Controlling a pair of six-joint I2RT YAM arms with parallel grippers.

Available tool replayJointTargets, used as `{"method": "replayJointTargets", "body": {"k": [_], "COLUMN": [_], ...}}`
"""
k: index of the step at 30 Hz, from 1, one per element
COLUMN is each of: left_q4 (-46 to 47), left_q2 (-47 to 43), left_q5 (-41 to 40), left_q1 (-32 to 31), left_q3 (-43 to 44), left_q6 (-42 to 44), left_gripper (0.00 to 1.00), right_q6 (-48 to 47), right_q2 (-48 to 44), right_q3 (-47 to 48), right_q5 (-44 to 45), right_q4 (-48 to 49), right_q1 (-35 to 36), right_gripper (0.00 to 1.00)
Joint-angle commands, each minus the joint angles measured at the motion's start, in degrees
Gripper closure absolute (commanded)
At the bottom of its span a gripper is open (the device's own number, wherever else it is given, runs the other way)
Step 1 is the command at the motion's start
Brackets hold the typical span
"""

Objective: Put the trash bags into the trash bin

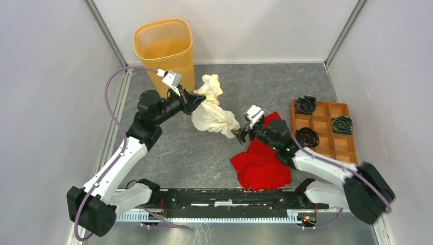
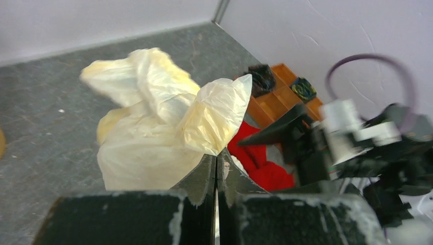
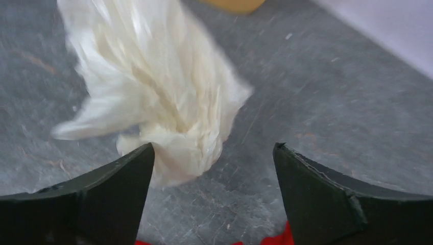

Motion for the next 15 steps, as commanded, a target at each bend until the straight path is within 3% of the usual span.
{"method": "replayJointTargets", "body": {"k": [1, 7, 15], "left_q4": [2.22, 2.63, -3.59], "left_q2": [3.85, 13.36, 20.4], "left_q5": [9.7, 24.87, 33.94], "left_q1": [0.06, -0.46, -4.4], "left_q3": [3.23, 6.73, 11.02], "left_q6": [2.93, -0.48, 2.42], "left_gripper": [0.98, 0.98, 0.98], "right_q6": [-0.07, 13.06, 31.04], "right_q2": [-15.57, -22.59, -14.0], "right_q3": [-5.38, -9.5, -5.6], "right_q5": [10.46, 18.34, -6.07], "right_q4": [3.36, 8.08, 11.17], "right_q1": [-0.18, -2.84, -12.5], "right_gripper": [0.02, 0.02, 0.02]}}
